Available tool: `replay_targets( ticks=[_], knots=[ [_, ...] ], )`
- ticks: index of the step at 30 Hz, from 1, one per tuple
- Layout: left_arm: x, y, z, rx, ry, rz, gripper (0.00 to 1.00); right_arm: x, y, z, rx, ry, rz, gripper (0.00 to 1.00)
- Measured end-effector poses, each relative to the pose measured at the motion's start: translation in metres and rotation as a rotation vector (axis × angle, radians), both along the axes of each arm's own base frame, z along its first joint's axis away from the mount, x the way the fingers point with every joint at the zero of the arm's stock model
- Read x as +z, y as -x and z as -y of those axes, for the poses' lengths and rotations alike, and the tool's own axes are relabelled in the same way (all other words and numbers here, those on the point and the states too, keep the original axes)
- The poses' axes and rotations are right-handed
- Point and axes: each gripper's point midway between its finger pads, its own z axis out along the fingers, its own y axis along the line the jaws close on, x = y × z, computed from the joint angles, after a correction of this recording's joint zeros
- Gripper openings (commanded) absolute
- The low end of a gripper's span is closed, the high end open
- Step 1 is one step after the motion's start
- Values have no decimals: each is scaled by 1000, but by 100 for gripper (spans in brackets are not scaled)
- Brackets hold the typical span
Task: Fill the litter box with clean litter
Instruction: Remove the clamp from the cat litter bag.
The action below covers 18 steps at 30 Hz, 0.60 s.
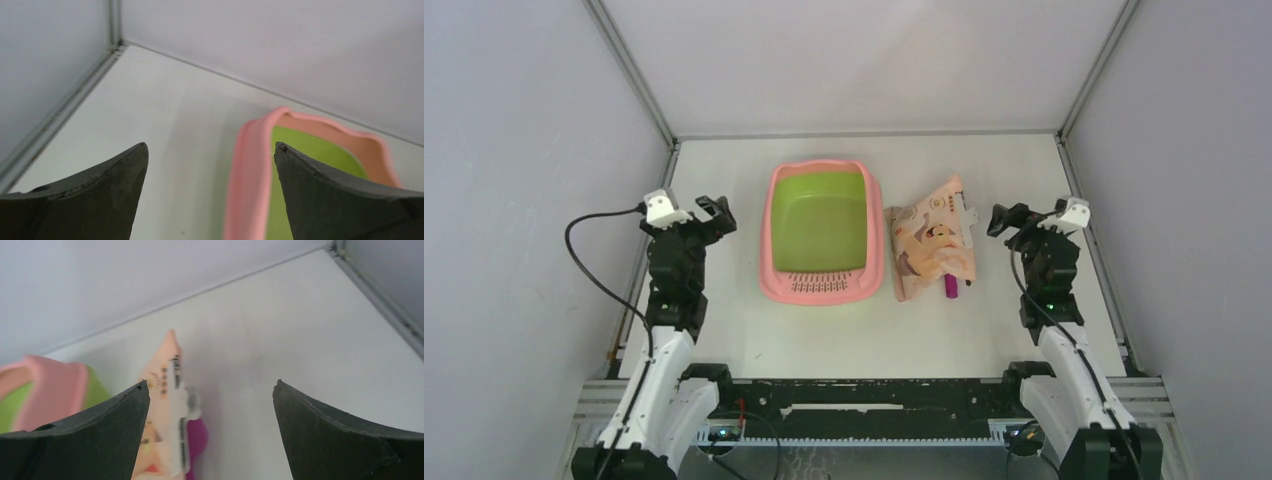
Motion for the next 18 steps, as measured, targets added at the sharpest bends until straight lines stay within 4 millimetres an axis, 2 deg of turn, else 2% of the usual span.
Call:
replay_targets(
  ticks=[6,8,9,10,12,13,15,16,18],
  knots=[
    [55,16,45,-175,114,42,100,34,10,-20,100,-237,-52,99],
    [75,20,68,-247,136,51,100,40,7,-29,164,-314,-94,99],
    [93,22,95,-329,140,55,100,46,0,-39,257,-419,-131,99],
    [100,21,107,-363,134,48,100,46,-1,-40,267,-434,-136,99],
    [127,16,137,-415,88,6,100,40,-11,-45,374,-605,-175,99],
    [148,11,154,-442,61,8,100,40,-12,-45,384,-624,-179,99],
    [187,-2,184,-467,20,25,100,25,-23,-42,430,-737,-233,98],
    [196,-8,194,-470,9,23,100,12,-28,-39,425,-782,-282,97],
    [190,-18,200,-453,9,-17,100,-9,-33,-34,380,-809,-380,93]
  ],
)
